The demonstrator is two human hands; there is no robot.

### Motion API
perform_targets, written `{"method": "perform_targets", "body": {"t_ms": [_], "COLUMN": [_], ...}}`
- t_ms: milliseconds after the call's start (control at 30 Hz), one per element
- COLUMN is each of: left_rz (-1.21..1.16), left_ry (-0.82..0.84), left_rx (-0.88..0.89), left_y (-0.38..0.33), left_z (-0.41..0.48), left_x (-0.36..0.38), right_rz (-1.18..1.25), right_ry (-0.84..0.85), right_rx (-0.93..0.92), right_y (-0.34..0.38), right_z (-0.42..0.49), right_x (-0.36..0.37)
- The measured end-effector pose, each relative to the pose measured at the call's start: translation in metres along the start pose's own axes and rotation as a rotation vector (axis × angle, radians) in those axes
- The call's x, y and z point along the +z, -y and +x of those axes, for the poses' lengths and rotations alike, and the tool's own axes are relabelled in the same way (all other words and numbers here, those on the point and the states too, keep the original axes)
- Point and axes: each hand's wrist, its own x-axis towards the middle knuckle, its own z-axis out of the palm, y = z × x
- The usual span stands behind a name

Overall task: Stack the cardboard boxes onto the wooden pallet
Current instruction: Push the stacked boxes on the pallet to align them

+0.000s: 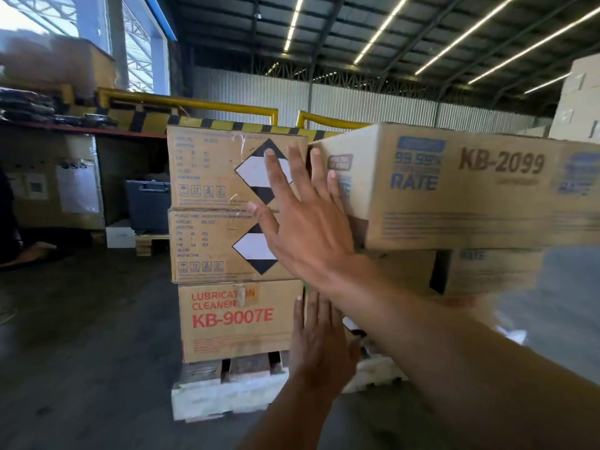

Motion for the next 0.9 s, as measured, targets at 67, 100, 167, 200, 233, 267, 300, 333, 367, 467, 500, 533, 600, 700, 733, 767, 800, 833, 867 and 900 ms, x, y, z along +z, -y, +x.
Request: {"method": "perform_targets", "body": {"t_ms": [67, 100, 167, 200, 233, 267, 300, 333, 367, 467, 500, 533, 600, 700, 733, 767, 800, 833, 867, 900], "left_rz": [0.101, 0.133, 0.156, 0.16, 0.159, 0.152, 0.144, 0.134, 0.123, 0.114, 0.126, 0.138, 0.131, 0.117, 0.106, 0.084, 0.06, 0.048, 0.047, 0.05], "left_ry": [0.034, 0.035, 0.019, 0.012, 0.012, 0.015, 0.019, 0.026, 0.031, 0.025, 0.027, 0.035, 0.066, 0.138, 0.142, 0.132, 0.115, 0.093, 0.07, 0.048], "left_rx": [0.032, 0.031, -0.024, -0.058, -0.094, -0.133, -0.168, -0.197, -0.224, -0.296, -0.303, -0.303, -0.312, -0.324, -0.332, -0.343, -0.352, -0.352, -0.344, -0.335], "left_y": [-0.019, -0.03, -0.053, -0.066, -0.077, -0.088, -0.099, -0.107, -0.115, -0.13, -0.133, -0.134, -0.135, -0.129, -0.125, -0.12, -0.116, -0.112, -0.11, -0.108], "left_z": [0.011, 0.018, 0.035, 0.044, 0.052, 0.059, 0.066, 0.073, 0.079, 0.091, 0.096, 0.102, 0.113, 0.13, 0.134, 0.139, 0.143, 0.147, 0.151, 0.155], "left_x": [-0.006, -0.009, -0.014, -0.015, -0.016, -0.016, -0.015, -0.015, -0.015, -0.012, -0.011, -0.008, 0.0, 0.017, 0.024, 0.032, 0.04, 0.049, 0.057, 0.066], "right_rz": [-0.003, -0.009, -0.007, 0.001, 0.011, 0.022, 0.032, 0.033, 0.022, -0.033, -0.038, -0.04, -0.043, -0.069, -0.08, -0.087, -0.089, -0.088, -0.09, -0.097], "right_ry": [-0.03, -0.038, -0.052, -0.062, -0.073, -0.084, -0.092, -0.092, -0.084, -0.059, -0.062, -0.066, -0.062, -0.055, -0.068, -0.088, -0.111, -0.137, -0.161, -0.183], "right_rx": [-0.021, -0.033, -0.059, -0.071, -0.081, -0.085, -0.082, -0.075, -0.068, -0.051, -0.036, -0.014, 0.021, 0.025, 0.019, 0.011, 0.002, -0.004, -0.008, -0.012], "right_y": [-0.017, -0.027, -0.051, -0.065, -0.078, -0.092, -0.107, -0.122, -0.136, -0.18, -0.193, -0.205, -0.222, -0.238, -0.242, -0.244, -0.246, -0.248, -0.25, -0.252], "right_z": [-0.007, -0.01, -0.016, -0.02, -0.024, -0.029, -0.033, -0.038, -0.042, -0.049, -0.05, -0.051, -0.055, -0.061, -0.061, -0.061, -0.059, -0.057, -0.055, -0.053], "right_x": [-0.018, -0.028, -0.046, -0.055, -0.062, -0.069, -0.075, -0.08, -0.083, -0.089, -0.09, -0.09, -0.088, -0.077, -0.073, -0.069, -0.066, -0.063, -0.06, -0.056]}}
